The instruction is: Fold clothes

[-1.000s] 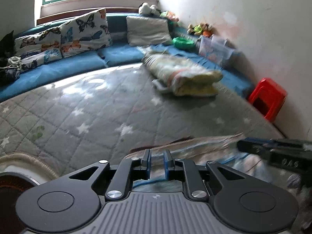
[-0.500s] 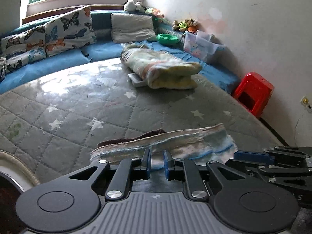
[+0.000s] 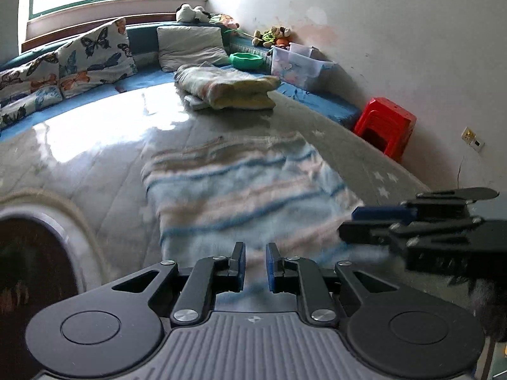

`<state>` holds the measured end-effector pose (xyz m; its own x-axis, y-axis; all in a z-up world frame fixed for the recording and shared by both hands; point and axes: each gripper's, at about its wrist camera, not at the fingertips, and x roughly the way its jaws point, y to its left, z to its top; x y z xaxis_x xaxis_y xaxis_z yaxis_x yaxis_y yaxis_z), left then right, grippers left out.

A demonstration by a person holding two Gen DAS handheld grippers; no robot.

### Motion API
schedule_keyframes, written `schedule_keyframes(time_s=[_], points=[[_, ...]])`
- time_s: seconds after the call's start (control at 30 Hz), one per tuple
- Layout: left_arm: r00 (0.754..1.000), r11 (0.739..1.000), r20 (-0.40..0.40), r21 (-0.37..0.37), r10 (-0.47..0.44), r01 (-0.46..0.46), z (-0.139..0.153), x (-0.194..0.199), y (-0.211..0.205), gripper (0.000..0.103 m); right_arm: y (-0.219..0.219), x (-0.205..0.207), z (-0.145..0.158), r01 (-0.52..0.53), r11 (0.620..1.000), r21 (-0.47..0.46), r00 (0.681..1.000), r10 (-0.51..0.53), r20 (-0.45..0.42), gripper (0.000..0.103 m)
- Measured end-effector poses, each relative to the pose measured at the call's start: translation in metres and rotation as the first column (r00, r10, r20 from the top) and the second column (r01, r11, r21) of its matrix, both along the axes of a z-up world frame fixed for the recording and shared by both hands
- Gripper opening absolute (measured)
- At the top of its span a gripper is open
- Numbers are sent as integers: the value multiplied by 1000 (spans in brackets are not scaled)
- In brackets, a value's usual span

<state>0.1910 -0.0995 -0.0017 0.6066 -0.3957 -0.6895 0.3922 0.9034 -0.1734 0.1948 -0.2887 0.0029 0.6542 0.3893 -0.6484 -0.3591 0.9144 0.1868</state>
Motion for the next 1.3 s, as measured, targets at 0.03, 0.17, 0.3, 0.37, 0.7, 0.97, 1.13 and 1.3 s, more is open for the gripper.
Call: schedule_keyframes(time_s=[0.03,0.17,0.3,0.37,0.7,0.97,1.13,1.3], points=[[1000,1000,-4,1,6,-6,-2,-6,3,16,-1,-7,0,3,1000,2,1000,-3,1,27],[999,999,-19,-6,35,-35,-7,-24,14,16,-5,-30,-2,22,1000,-15,1000,-22,20,27],[998,998,-22,-9,55,-56,-8,-31,20,16,-17,-37,1,45,999,5,999,-45,14,28],[998,998,-21,-9,63,-63,-6,-33,21,16,-24,-37,4,66,998,23,998,-66,4,28],[997,996,-5,-33,80,-81,2,-45,29,16,-23,-40,3,64,997,47,998,-65,5,30],[990,991,-32,-3,136,-136,-10,-40,40,17,-30,-39,-16,107,990,97,994,-102,-46,28],[988,988,-28,-16,151,-151,-7,-43,49,17,-30,-46,-2,99,989,107,995,-100,4,28],[987,987,-39,-19,158,-159,-12,-43,49,17,-27,-37,-10,118,988,98,993,-117,-17,28]])
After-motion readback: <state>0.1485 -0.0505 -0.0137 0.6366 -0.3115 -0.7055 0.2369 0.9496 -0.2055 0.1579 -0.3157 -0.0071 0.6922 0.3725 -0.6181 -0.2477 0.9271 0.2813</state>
